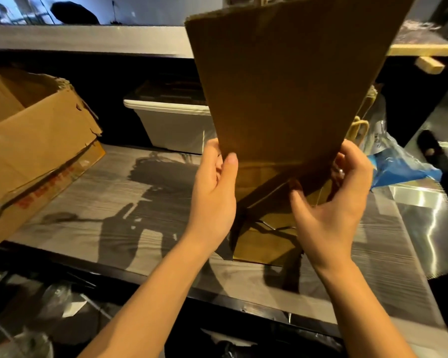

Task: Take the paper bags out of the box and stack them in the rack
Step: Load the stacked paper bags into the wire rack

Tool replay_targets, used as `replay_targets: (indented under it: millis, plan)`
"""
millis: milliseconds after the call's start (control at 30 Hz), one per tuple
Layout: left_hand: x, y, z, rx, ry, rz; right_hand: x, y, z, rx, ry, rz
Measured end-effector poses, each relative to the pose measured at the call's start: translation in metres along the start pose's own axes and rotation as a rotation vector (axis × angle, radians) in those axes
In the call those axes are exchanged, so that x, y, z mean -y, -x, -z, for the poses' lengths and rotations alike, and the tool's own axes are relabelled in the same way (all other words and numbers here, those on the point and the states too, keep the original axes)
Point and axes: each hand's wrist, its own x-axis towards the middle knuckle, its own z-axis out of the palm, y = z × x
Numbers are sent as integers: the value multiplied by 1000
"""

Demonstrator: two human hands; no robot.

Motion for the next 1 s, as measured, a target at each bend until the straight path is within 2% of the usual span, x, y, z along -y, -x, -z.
replay_targets:
  millis: [133, 233, 433, 533, 633, 1000]
  plan:
    - [-8, 5, -4, 8, -11, -32, 5, 9, 1, -61, 74, -10]
    - [-12, 11, -9, 23, 27, -15, 10, 19, -1, -64, 6, -57]
    - [-17, 21, -13, 6, 2, -62, 30, 41, 0, -4, -213, -278]
    - [-18, 24, -13, -5, 27, -88, 35, 47, 0, -2, -298, -315]
    - [-10, 26, -20, 19, 23, -86, 25, 38, 3, -27, -282, -291]
    - [42, 17, -30, 67, -226, -62, -17, 39, -7, -58, -244, -373]
